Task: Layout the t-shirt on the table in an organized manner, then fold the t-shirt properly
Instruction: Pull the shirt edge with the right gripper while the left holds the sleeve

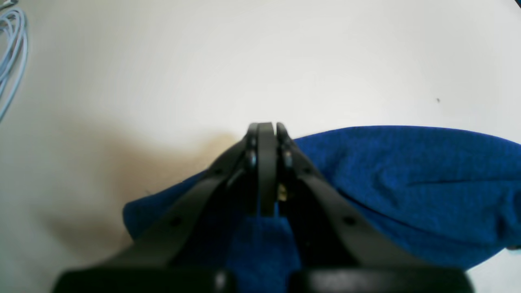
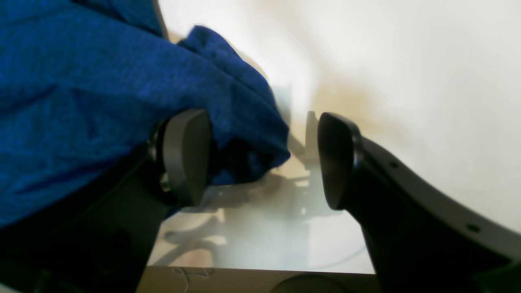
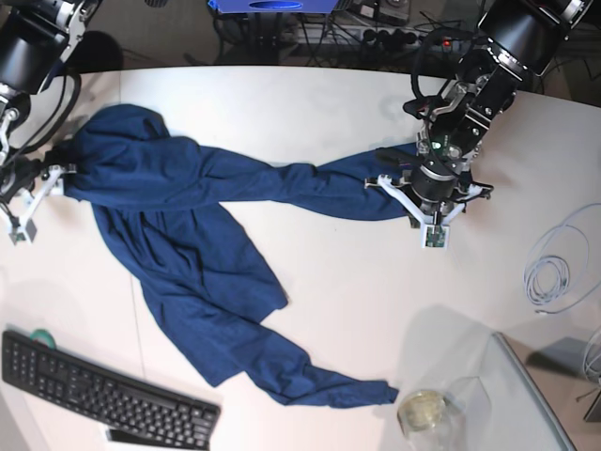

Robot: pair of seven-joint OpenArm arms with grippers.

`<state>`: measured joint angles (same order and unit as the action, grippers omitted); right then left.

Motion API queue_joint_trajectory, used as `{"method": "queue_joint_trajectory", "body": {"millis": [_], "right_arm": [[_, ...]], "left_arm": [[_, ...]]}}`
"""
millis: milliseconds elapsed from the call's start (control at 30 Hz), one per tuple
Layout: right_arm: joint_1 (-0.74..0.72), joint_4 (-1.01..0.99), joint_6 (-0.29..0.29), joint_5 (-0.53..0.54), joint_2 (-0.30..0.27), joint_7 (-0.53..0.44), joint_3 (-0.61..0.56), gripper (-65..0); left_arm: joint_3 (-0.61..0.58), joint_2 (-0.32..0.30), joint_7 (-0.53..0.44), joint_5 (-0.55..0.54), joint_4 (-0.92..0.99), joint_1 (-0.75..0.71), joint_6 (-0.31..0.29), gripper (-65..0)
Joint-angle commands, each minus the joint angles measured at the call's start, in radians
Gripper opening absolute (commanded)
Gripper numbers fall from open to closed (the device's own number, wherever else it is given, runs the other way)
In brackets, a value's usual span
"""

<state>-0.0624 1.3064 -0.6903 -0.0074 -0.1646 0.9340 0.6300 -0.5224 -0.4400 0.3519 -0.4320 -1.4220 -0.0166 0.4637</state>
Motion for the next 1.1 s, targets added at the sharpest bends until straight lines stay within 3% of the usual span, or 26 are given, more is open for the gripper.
{"method": "queue_joint_trajectory", "body": {"millis": [0,167,300,400,500,800,867,967,1000,1067], "right_arm": [[-0.006,0.037,-0.002,0.002,-0.017,0.000,0.001,-26.9],[0.043,0.186,-0.008,0.002,-0.025,0.061,-0.034,-26.7],[0.105,0.213,-0.002,-0.044,-0.088,0.052,-0.229,-26.7],[0.108,0.204,-0.002,-0.150,-0.088,-0.005,-0.312,-26.7],[0.074,0.140,-0.008,-0.231,-0.086,-0.030,-0.322,-26.6],[-0.012,-0.086,-0.008,-0.231,-0.117,-0.108,-0.324,-27.6],[-0.020,-0.104,-0.008,-0.231,-0.117,-0.117,-0.324,-34.2],[-0.023,-0.100,-0.008,-0.231,-0.117,-0.111,-0.324,-61.1],[-0.034,-0.097,-0.008,-0.231,-0.117,-0.106,-0.324,-65.0],[-0.037,-0.063,-0.008,-0.231,-0.117,-0.103,-0.324,-63.3]], "left_arm": [[0.008,-0.010,-0.021,0.006,-0.013,0.014,0.005,-65.0],[0.008,-0.009,-0.021,0.006,-0.012,0.020,0.005,-65.0],[0.008,-0.009,-0.021,0.006,-0.012,0.022,0.005,-65.0],[0.008,-0.009,-0.021,0.006,-0.012,0.019,0.005,-65.0],[0.008,-0.009,-0.021,0.006,-0.012,0.019,0.005,-65.0],[0.008,-0.009,-0.021,0.006,-0.012,0.014,0.005,-65.0],[0.008,-0.009,-0.021,0.006,-0.010,0.016,0.005,-65.0],[0.008,-0.009,-0.021,0.006,-0.010,0.020,0.005,-65.0],[0.008,-0.009,-0.021,0.006,-0.010,0.022,0.005,-65.0],[0.015,-0.009,-0.021,0.006,-0.010,0.023,0.005,-65.0]]}}
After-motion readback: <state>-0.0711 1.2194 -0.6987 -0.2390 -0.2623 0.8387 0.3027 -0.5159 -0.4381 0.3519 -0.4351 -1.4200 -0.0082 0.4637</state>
